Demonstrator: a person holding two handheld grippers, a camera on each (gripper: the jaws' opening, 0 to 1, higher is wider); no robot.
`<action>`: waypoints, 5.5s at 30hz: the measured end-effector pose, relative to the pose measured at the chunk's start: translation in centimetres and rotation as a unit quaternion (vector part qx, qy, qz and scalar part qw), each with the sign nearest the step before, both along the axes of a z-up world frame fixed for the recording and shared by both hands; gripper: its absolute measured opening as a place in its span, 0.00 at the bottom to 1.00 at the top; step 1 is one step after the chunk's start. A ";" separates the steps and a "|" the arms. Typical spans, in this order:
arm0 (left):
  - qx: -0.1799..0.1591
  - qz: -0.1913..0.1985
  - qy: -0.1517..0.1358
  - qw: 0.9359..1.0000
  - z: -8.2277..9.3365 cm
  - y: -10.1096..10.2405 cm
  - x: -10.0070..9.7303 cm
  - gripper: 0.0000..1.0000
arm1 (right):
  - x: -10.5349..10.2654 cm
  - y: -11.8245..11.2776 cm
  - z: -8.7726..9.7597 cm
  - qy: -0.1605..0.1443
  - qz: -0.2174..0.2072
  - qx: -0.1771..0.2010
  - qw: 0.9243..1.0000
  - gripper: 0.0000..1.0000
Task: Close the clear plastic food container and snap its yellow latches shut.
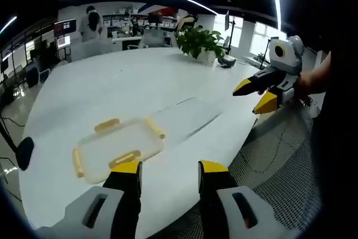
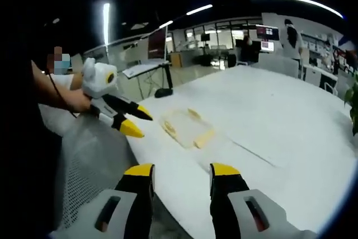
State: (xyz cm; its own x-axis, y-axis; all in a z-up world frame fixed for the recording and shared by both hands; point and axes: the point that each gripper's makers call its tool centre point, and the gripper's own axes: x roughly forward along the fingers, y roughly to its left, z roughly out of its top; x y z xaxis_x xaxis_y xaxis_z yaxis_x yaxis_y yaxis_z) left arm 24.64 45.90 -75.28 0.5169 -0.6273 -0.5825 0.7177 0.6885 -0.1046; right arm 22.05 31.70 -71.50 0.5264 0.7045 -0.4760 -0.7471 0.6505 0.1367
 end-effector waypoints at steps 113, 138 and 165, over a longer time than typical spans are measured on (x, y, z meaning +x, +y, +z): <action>-0.008 -0.046 0.022 0.999 -0.9 7.3 6.4 0.37 | 5.2 9.0 -1.6 0.021 -0.024 -0.003 0.999 0.35; 0.027 -0.088 0.021 0.996 -2.8 8.8 7.8 0.36 | 6.9 9.6 -3.2 0.021 -0.016 -0.042 0.999 0.37; 0.063 -0.138 0.020 0.988 -4.5 9.2 8.7 0.35 | 8.6 8.9 -5.7 0.023 0.048 -0.125 0.991 0.38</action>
